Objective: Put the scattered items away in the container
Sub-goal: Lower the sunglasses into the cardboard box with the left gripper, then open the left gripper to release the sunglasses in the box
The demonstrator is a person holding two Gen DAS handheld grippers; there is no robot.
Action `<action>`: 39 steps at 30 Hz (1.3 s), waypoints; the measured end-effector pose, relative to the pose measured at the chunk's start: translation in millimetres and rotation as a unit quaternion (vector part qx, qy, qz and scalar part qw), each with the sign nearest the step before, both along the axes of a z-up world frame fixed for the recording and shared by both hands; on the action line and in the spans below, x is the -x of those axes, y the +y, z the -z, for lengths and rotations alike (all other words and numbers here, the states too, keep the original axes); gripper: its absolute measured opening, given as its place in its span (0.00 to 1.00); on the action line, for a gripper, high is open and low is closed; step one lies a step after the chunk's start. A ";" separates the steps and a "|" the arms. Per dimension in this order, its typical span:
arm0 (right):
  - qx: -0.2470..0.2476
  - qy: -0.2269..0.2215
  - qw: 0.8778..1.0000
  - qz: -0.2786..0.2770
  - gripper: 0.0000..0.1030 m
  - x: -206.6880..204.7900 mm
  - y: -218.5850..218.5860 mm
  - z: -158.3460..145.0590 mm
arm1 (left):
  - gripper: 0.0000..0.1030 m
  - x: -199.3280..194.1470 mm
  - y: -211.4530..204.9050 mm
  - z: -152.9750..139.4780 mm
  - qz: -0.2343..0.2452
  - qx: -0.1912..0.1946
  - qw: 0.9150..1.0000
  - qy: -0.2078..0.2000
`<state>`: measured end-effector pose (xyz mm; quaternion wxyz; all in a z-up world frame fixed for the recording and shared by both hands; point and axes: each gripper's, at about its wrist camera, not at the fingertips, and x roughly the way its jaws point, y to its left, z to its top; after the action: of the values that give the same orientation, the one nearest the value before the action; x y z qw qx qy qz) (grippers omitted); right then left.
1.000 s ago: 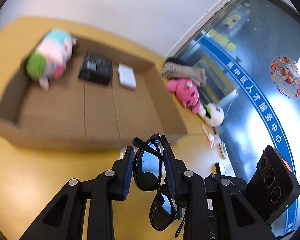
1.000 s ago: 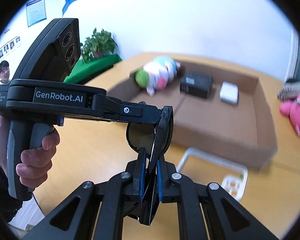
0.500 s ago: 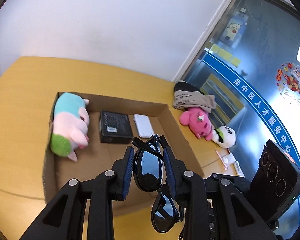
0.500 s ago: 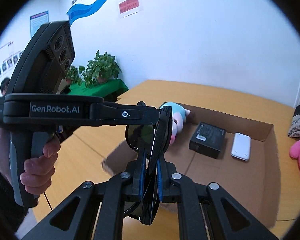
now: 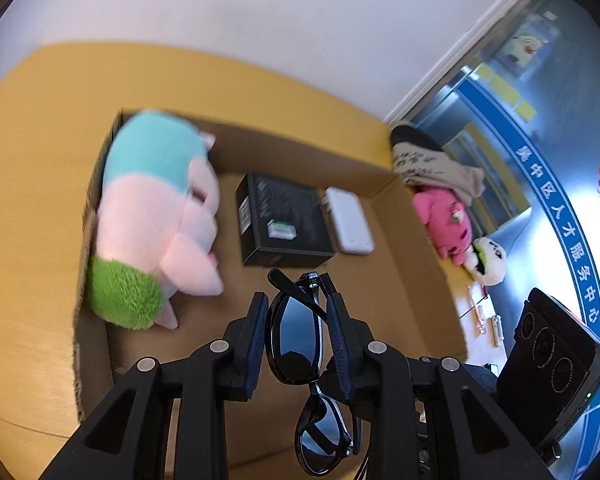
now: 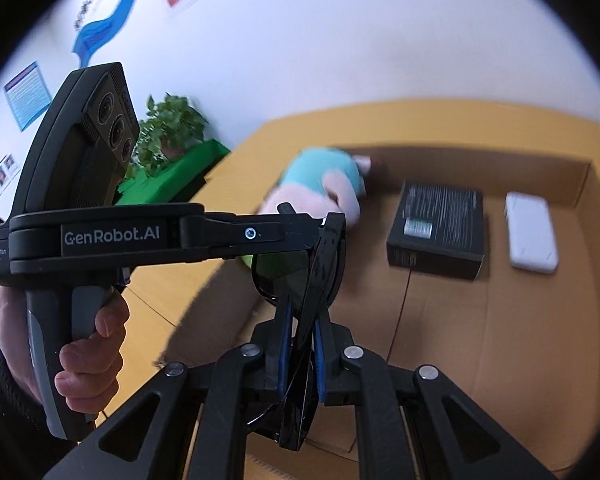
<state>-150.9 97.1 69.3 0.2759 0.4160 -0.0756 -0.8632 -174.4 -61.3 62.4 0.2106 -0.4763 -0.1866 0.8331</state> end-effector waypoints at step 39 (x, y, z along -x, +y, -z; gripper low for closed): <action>-0.082 0.054 0.994 0.044 0.72 -88.4 41.9 -4.2 | 0.96 -119.4 2.2 -58.0 -0.105 0.149 0.969 0.166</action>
<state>-62.6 139.0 73.5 0.2069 0.3859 -0.0079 -0.8990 -54.9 -59.0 120.4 0.0770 -0.3350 -0.0720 0.9363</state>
